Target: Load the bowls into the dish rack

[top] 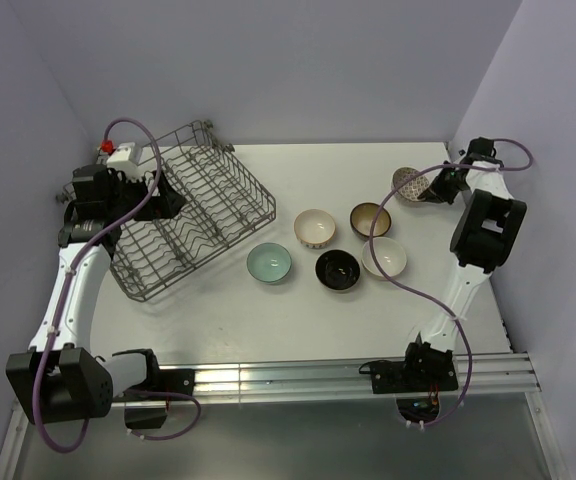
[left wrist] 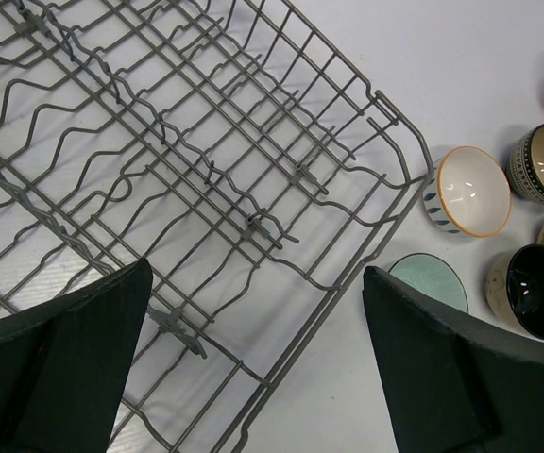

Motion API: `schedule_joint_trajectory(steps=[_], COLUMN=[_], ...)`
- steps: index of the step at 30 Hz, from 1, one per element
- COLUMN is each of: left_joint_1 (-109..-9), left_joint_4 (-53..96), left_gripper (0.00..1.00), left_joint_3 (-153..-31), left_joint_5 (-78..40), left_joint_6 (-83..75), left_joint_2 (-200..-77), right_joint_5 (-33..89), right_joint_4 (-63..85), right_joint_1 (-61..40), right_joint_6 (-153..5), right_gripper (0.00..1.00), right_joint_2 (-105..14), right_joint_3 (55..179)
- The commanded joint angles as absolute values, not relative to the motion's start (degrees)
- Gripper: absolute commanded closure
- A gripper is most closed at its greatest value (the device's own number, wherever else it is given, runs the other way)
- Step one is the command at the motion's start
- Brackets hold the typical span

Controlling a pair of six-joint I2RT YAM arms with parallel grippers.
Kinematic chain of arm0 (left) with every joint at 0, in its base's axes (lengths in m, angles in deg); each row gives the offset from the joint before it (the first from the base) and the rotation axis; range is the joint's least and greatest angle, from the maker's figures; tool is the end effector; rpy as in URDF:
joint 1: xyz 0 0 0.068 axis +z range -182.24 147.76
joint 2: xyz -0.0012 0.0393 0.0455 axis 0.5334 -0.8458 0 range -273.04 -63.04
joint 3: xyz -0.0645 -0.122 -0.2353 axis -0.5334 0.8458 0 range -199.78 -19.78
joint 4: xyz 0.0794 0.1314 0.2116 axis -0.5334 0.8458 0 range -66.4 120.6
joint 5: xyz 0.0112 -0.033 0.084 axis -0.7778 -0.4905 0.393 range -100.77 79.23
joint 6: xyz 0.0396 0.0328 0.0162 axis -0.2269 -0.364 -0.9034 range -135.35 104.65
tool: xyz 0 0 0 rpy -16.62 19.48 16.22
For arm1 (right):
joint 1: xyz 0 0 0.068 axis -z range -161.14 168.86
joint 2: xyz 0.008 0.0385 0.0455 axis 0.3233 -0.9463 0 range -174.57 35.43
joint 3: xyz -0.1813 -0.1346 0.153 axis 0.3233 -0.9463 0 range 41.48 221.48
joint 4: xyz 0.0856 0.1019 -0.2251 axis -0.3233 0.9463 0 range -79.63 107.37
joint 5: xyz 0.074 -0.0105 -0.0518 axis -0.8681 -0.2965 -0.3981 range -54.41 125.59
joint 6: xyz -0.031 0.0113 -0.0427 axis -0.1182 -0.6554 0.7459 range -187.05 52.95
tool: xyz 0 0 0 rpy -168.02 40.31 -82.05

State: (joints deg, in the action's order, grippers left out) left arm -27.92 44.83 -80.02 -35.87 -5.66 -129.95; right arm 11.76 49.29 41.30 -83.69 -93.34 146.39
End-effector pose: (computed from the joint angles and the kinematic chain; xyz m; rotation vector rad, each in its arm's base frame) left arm 0.2609 0.0045 0.3377 0.0225 2.0455 -0.5082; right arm 0.4513 -0.1708 0.1802 0.7451 2.4970 0.5168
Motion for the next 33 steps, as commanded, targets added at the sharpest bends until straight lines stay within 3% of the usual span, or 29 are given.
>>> schedule_joint_trajectory(steps=[1, 6, 10, 20, 33], left_joint_1=[-27.8, -27.8, -27.8, -27.8, -30.2], left_joint_4=[43.7, 47.7, 45.4, 40.3, 14.8], left_gripper=[0.01, 0.0, 0.0, 0.01, 0.01], left_joint_3=[-82.9, -87.2, -89.0, -96.3, -89.8], left_joint_5=[-38.6, -44.4, -46.2, -59.5, -71.1], left_joint_6=[-7.9, -11.0, -6.3, 0.8, 32.7], left_joint_2=[-128.0, -129.3, -129.2, -131.2, -136.1], right_joint_5=[-1.4, -22.3, -26.1, -28.0, -17.8], right_joint_4=[48.9, 42.1, 36.2, 21.4, 20.0], right_joint_1=[42.7, 42.5, 40.7, 29.2, 11.7], right_joint_6=[-85.1, -91.1, -95.6, -103.6, -93.6], right_gripper=[1.0, 1.0, 1.0, 1.0, 1.0], right_joint_2=[-86.7, -80.7, -74.6, -64.3, -55.2], right_joint_3=[146.5, 142.5, 139.1, 134.7, 130.9])
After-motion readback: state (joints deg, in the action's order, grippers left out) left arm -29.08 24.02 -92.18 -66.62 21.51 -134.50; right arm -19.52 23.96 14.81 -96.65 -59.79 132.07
